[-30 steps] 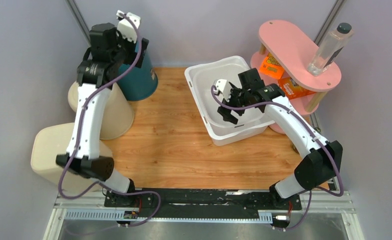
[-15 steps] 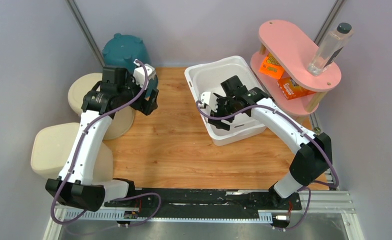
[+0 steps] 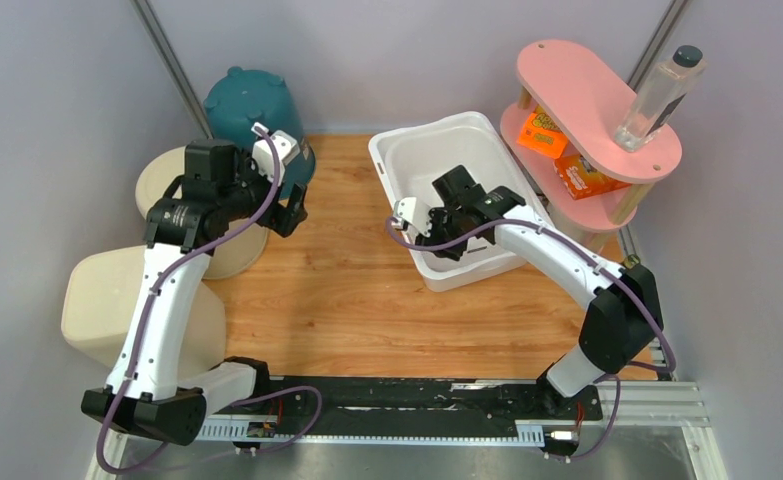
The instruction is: Turn the large container upside down
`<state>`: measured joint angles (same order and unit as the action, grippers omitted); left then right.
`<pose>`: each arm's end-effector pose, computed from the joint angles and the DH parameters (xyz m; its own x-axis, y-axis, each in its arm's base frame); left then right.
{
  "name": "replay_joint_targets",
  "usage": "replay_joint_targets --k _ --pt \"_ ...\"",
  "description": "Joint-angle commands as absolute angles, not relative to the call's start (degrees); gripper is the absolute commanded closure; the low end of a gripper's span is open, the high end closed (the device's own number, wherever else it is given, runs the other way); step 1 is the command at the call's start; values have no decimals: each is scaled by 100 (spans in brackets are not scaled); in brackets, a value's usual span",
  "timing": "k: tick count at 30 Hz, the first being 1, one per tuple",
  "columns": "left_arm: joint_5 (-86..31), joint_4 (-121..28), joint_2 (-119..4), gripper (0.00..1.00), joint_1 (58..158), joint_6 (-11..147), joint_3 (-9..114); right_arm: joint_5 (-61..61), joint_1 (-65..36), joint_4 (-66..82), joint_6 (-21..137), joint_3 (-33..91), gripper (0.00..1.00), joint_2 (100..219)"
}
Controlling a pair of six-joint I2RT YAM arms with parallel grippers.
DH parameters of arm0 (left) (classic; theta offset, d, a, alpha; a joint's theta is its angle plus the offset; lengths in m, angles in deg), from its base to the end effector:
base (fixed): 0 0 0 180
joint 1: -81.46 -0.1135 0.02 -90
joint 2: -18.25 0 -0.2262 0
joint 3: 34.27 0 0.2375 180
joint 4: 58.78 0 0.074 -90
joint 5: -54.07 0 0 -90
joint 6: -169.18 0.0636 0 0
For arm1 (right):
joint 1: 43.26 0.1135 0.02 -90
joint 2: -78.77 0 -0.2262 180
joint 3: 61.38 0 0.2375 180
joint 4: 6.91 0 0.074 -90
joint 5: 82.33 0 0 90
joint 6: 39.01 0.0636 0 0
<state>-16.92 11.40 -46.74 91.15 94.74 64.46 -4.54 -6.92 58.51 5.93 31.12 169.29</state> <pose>0.2230 -0.0591 0.3707 -0.4521 0.3345 -0.8269 0.5592 0.8285 0.0294 0.2500 0.2006 0.2261 -0.0451 -0.8920 -0.4497 -0.9729 0.1413 -0.1829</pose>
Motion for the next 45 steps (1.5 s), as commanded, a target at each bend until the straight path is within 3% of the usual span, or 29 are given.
replay_joint_targets --k 1,11,27,45 --pt "-1616 1111 -4732 8 9080 9524 6497 -210 -580 5650 717 3398 66 16551" --pt "-1527 1002 -5028 8 9084 9498 6717 448 -571 5920 765 4772 100 16801" --pt "-1442 1082 -5225 8 9082 9578 7155 1069 -601 5302 779 7590 100 17326" --pt "-1736 1232 -4914 8 9078 9671 7264 -240 -355 4249 1530 8761 100 17547"
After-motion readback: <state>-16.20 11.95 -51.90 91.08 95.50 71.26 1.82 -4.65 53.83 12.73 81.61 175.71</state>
